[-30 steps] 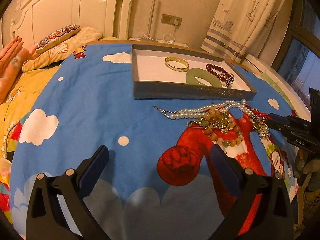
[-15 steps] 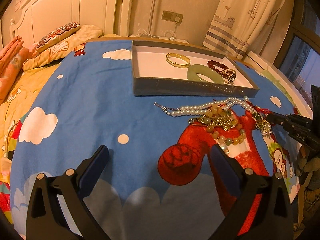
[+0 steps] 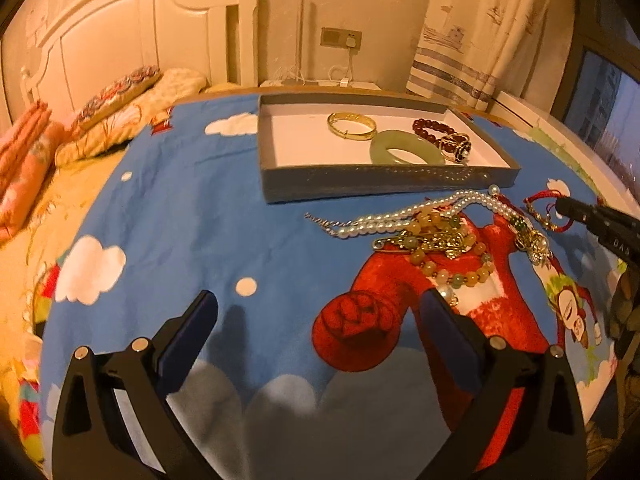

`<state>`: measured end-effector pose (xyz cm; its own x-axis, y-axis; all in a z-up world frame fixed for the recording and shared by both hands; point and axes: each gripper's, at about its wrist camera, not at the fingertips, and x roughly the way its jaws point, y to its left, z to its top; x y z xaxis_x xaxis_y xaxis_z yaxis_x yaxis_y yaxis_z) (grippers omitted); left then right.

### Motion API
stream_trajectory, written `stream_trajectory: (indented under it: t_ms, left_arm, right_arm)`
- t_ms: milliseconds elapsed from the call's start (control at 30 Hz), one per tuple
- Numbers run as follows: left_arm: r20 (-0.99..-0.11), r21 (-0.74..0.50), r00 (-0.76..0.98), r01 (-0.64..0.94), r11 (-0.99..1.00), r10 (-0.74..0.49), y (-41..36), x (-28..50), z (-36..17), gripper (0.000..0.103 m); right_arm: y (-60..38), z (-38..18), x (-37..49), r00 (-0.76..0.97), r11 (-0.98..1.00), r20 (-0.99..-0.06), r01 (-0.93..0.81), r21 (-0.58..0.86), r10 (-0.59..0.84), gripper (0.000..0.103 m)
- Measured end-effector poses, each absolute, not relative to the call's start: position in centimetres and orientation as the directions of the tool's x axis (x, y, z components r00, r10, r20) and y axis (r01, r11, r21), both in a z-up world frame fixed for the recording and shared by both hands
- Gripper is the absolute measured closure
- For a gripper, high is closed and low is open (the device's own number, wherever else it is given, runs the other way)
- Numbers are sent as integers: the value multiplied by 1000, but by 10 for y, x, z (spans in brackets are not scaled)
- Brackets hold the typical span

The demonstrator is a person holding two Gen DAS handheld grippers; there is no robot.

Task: Organize jewelry
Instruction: 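Grasp the red cord piece in the pile with the right tool, then grasp the amber bead strand with the left tool while the right tool lifts the red cord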

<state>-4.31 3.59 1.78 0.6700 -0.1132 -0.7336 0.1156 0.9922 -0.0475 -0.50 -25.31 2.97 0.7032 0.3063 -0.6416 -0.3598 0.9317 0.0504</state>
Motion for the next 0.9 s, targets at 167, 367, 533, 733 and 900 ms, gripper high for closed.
stream_trajectory:
  t_ms: [167, 367, 533, 733, 900]
  left_arm:
    - [-744, -92, 643, 172, 981, -183, 22, -31, 22, 29]
    - [-737, -58, 644, 241, 969, -204, -7, -14, 27, 44]
    - [-742, -49, 632, 280, 959, -222, -20, 3, 26, 60]
    - [-757, -40, 614, 298, 954, -223, -24, 16, 16, 63]
    - [-749, -39, 607, 360, 932, -266, -33, 9, 15, 88]
  right_arm:
    - [-255, 30, -4, 703, 932, -640, -357, 60, 311, 98]
    - [-256, 30, -5, 706, 932, -633, -356, 72, 318, 98]
    - [-257, 30, -6, 706, 930, -629, -361, 74, 324, 98]
    - [-260, 31, -6, 707, 928, -622, -362, 89, 336, 98]
    - [-261, 31, -5, 704, 926, -623, -364, 96, 341, 98]
